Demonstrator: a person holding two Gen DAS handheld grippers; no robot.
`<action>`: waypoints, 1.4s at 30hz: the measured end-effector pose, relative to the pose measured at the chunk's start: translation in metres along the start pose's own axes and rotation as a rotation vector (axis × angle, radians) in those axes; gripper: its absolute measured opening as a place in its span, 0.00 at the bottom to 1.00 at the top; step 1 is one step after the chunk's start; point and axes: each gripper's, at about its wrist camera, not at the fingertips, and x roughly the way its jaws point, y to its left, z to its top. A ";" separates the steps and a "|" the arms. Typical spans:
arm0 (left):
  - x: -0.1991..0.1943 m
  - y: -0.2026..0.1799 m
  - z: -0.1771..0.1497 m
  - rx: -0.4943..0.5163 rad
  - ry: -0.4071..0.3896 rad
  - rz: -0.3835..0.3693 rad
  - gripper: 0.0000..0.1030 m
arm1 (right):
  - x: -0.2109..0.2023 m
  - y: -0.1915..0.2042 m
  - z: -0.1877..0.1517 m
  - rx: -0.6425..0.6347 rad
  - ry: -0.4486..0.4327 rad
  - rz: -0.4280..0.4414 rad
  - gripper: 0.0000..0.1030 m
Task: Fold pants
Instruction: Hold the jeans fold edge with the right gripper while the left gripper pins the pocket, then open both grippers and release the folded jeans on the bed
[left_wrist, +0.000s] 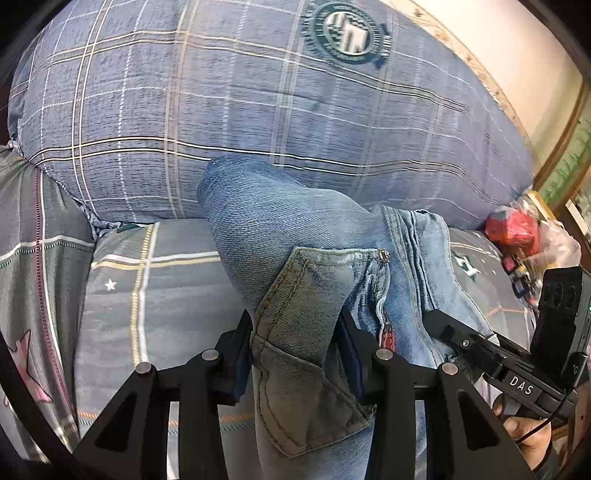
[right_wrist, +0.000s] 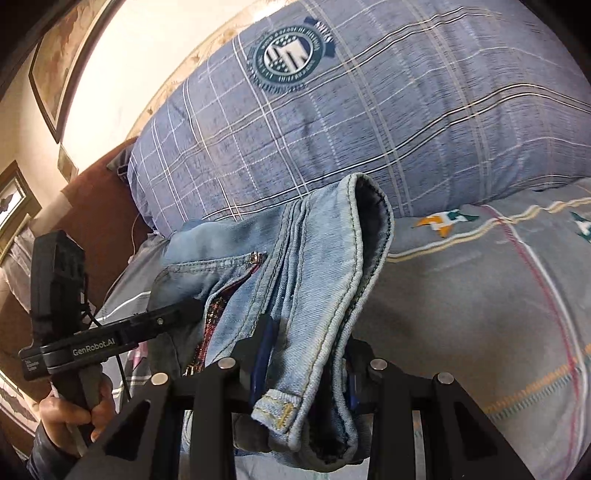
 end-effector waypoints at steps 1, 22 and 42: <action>0.004 0.005 0.003 -0.005 0.003 0.005 0.42 | 0.007 0.002 0.003 -0.003 0.005 -0.001 0.34; 0.059 0.059 -0.010 -0.075 0.057 0.007 0.55 | 0.079 -0.029 -0.010 0.037 0.105 -0.111 0.46; 0.065 0.037 -0.017 0.019 0.053 0.056 0.54 | 0.106 -0.017 0.014 -0.095 0.127 -0.157 0.44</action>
